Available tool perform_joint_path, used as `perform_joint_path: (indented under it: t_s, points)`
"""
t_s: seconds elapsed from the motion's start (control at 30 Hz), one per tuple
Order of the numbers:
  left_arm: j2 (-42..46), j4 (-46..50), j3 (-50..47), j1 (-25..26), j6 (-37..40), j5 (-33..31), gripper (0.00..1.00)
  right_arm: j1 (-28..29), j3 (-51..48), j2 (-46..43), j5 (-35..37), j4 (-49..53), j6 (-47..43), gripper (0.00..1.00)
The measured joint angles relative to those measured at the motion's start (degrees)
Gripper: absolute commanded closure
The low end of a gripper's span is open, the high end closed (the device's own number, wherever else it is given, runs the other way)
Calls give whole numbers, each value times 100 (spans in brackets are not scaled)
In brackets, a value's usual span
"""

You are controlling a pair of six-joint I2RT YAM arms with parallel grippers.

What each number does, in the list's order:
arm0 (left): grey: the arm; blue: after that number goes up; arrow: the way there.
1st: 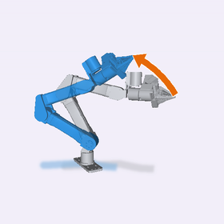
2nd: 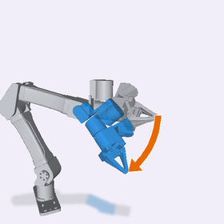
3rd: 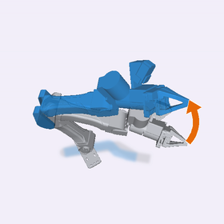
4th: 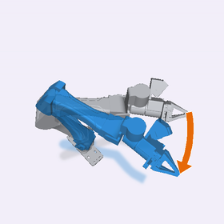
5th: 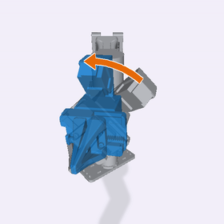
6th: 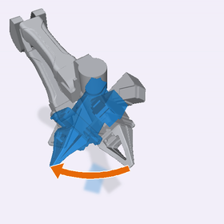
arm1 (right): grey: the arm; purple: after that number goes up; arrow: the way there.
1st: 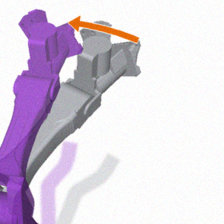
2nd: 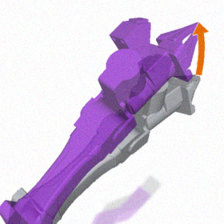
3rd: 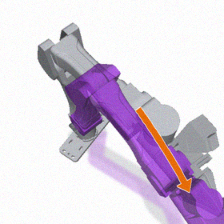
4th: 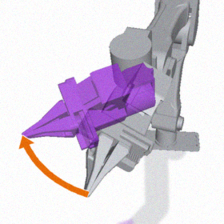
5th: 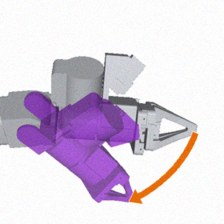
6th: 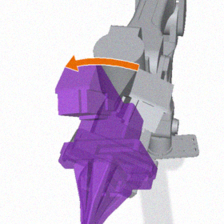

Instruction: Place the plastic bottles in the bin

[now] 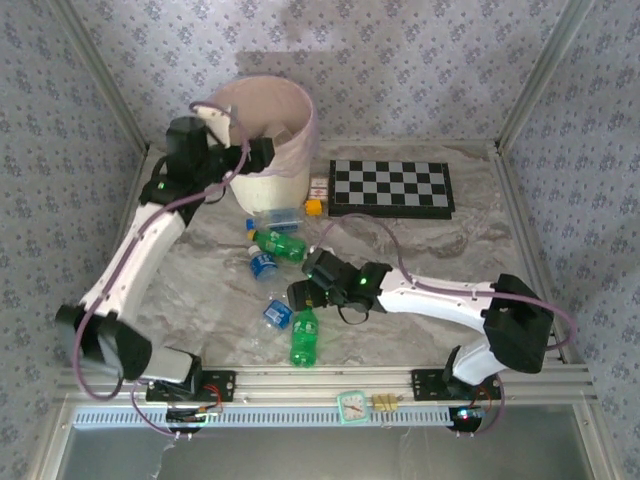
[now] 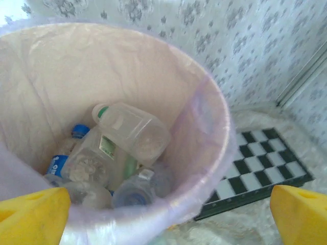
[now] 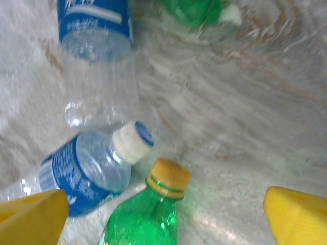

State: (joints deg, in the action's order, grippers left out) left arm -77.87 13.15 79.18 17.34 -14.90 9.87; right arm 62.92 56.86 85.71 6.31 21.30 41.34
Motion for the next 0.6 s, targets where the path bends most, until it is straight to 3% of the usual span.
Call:
perform_joint_path:
  t_s: [0.27, 0.6]
  points:
    - [1270, -1331, -2422, 28, -1255, -197, 0, 774, 308, 516, 166, 492, -52, 0]
    - [1357, -1453, -3053, 46, -1917, -323, 0, 1137, 1248, 1687, 192, 1202, -223, 6]
